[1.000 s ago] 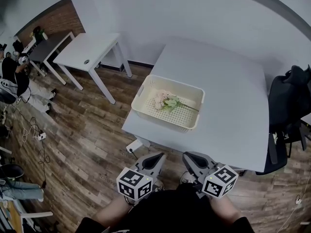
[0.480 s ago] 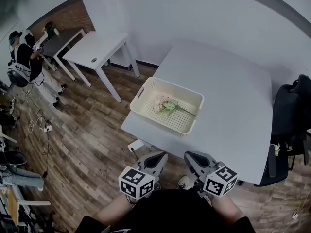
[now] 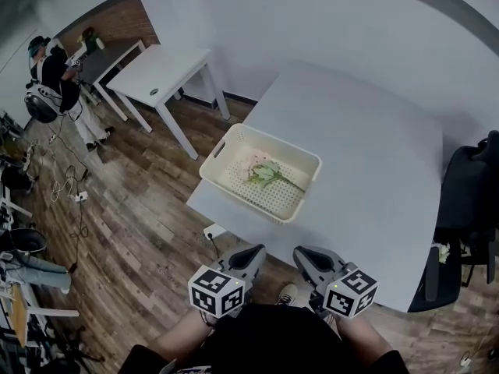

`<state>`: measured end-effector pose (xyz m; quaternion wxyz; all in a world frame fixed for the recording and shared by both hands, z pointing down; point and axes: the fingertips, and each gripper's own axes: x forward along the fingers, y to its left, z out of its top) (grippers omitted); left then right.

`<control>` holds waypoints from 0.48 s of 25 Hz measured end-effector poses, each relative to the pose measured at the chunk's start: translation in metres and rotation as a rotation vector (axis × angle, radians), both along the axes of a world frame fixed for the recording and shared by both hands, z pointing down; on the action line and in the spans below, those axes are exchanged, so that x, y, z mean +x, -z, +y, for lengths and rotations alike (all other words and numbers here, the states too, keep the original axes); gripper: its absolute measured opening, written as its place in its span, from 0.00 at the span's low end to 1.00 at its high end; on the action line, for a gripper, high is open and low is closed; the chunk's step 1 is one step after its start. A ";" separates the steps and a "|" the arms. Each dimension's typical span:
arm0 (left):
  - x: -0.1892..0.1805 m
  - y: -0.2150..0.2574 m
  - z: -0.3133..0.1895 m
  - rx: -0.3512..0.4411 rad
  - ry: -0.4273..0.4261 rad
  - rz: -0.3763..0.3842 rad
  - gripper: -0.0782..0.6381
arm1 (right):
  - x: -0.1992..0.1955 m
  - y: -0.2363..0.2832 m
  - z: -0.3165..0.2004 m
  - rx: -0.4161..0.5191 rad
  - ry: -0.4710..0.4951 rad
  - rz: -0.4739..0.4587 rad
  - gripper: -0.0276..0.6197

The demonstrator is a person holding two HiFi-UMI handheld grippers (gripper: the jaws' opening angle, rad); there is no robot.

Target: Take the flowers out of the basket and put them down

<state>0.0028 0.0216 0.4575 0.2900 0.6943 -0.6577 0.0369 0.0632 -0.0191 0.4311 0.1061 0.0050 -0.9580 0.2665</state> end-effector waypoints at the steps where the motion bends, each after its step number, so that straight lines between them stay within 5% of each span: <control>1: 0.002 -0.001 -0.004 -0.003 0.003 0.000 0.12 | 0.002 -0.002 -0.004 -0.001 0.003 0.001 0.08; 12: 0.018 -0.003 -0.029 -0.018 0.010 -0.021 0.12 | 0.011 -0.005 -0.029 0.018 0.019 -0.009 0.08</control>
